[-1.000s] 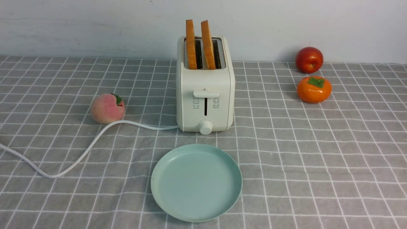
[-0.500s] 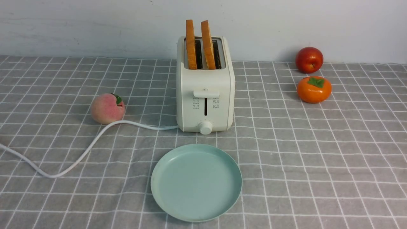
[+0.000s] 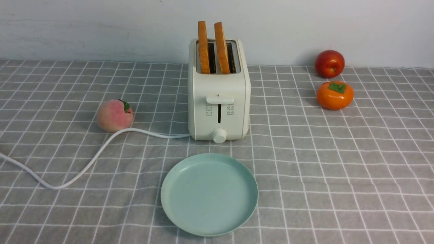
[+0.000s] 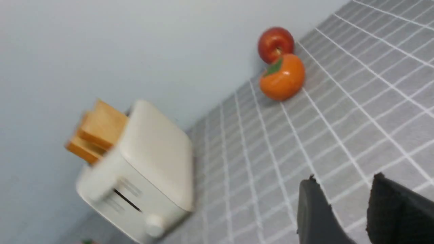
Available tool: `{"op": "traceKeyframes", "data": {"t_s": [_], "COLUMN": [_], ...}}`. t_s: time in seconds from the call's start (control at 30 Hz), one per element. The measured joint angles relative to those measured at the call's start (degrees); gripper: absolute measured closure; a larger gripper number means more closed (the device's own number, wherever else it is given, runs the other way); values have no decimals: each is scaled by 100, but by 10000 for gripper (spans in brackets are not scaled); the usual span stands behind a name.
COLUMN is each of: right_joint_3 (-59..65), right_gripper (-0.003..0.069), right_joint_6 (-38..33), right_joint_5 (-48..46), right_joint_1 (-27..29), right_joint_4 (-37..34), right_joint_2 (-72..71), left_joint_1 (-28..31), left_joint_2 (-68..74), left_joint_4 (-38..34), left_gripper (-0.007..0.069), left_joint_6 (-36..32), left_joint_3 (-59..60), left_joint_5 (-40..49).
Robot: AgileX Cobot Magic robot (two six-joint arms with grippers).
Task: Take toasted bread from bread machine on grey coffee table place on plate.
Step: 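Reach for a toast slice standing in the toaster with the left gripper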
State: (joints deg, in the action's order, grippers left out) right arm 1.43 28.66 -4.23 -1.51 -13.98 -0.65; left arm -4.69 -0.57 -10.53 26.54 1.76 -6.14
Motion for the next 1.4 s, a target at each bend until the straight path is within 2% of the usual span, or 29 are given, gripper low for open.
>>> {"op": "traceKeyframes", "data": {"t_s": [0.1,0.27,0.33,0.4,0.5,0.53,0.57,0.63,0.73,0.77,0.83,0.87,0.9,0.93,1.0,1.03,1.07,1.1,1.13,1.3,1.33,1.4], "right_joint_3": [0,0,-64,-605,-1885,-2412,-2516,-3874,-4348,-4646,-4816,-4850,-4864,-4864,-4858,-4852,-4827,-4792,-4778,-4705,-4705,-4705], "right_gripper": [419,419,419,428,487,524,531,653,675,676,676,676,676,676,676,676,676,675,675,673,673,669], "right_joint_6": [60,13,145,204,-181,-413,-413,-1258,-1731,-2024,-2258,-2330,-2350,-2350,-2414,-2420,-2444,-2471,-2471,-2475,-2475,-2475], "right_joint_5": [343,423,423,-43,-1093,-1665,-1790,-3731,-4692,-5185,-5440,-5416,-5340,-5318,-4942,-4942,-4815,-4703,-4663,-4599,-4599,-4561], "right_joint_1": [0,0,0,0,0,0,0,0,0,0,0,0,0,0,0,0,0,0,0,0,0,0], "right_joint_4": [-232,-232,-253,-94,498,695,695,1105,1269,1356,1362,1310,1232,1209,896,896,800,705,693,669,669,669], "right_joint_2": [0,0,0,0,262,490,544,1521,2076,2564,2958,3137,3212,3212,3272,3272,3272,3272,3272,3272,3272,3272], "left_joint_1": [0,0,0,0,0,0,0,0,0,0,0,0,7,7,7,7,7,7,7,7,7,-78], "left_joint_2": [0,0,0,0,86,257,301,1217,2076,2779,3441,3892,4305,4305,5208,5269,5576,6042,6262,7410,7410,7949], "left_joint_4": [-220,-398,-556,-558,-167,54,98,606,752,734,545,245,-198,-198,-1586,-1692,-2212,-2959,-3273,-4518,-4550,-4791], "left_gripper": [475,471,476,534,638,638,638,638,638,638,638,638,638,638,638,638,638,638,638,638,638,638], "left_joint_6": [289,425,685,996,1087,1087,1087,1087,1040,861,354,-137,-617,-716,-2278,-2278,-2845,-3806,-4181,-5597,-5597,-6123], "left_joint_3": [0,0,0,-208,-971,-1368,-1535,-2653,-3269,-3713,-4100,-4316,-4486,-4520,-5003,-5003,-5182,-5516,-5630,-6619,-6657,-7181], "left_joint_5": [-323,-660,-1124,-1287,-719,-333,-151,1464,2609,3475,4122,4330,4397,4398,4379,4379,4366,4329,4323,4252,4252,4195]}}
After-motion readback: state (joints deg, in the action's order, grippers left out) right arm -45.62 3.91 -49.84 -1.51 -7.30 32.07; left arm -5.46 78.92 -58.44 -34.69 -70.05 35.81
